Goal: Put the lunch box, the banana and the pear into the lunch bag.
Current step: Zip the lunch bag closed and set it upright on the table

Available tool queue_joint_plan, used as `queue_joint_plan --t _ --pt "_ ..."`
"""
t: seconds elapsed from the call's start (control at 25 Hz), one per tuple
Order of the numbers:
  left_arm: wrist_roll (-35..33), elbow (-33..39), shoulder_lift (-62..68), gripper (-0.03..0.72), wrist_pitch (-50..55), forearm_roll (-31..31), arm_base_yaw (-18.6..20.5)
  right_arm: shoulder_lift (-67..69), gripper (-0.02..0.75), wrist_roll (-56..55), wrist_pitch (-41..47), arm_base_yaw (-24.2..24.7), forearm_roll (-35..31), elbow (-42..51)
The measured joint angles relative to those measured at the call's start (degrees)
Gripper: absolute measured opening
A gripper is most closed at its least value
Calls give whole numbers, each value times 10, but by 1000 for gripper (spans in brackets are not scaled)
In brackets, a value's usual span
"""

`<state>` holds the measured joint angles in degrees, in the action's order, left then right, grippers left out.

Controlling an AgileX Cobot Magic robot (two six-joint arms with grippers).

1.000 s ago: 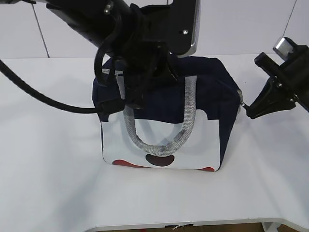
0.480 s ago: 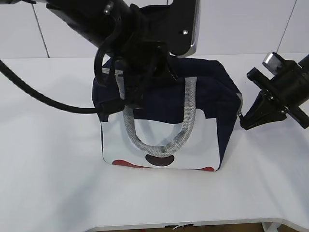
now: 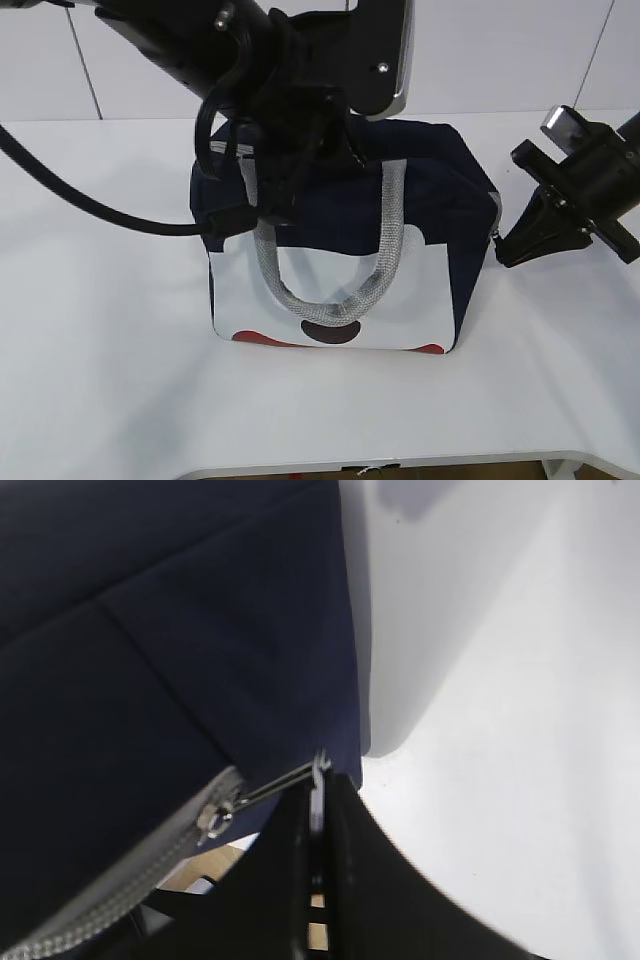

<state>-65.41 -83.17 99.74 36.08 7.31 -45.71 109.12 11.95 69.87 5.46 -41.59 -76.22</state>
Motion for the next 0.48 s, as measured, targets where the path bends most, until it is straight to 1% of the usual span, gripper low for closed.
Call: queue_joint_plan --t 0.16,0.24,0.4,0.48 --pt "0 0 0 -13 4 0 0 0 25 5 0 0 0 0" --pt "0 0 0 -13 6 0 0 0 51 6 0 0 0 0" --pt "0 0 0 -13 10 -1 0 0 183 19 -3 0 1 0" --pt "0 0 0 -13 11 -2 0 -1 233 24 -6 0 4 0"
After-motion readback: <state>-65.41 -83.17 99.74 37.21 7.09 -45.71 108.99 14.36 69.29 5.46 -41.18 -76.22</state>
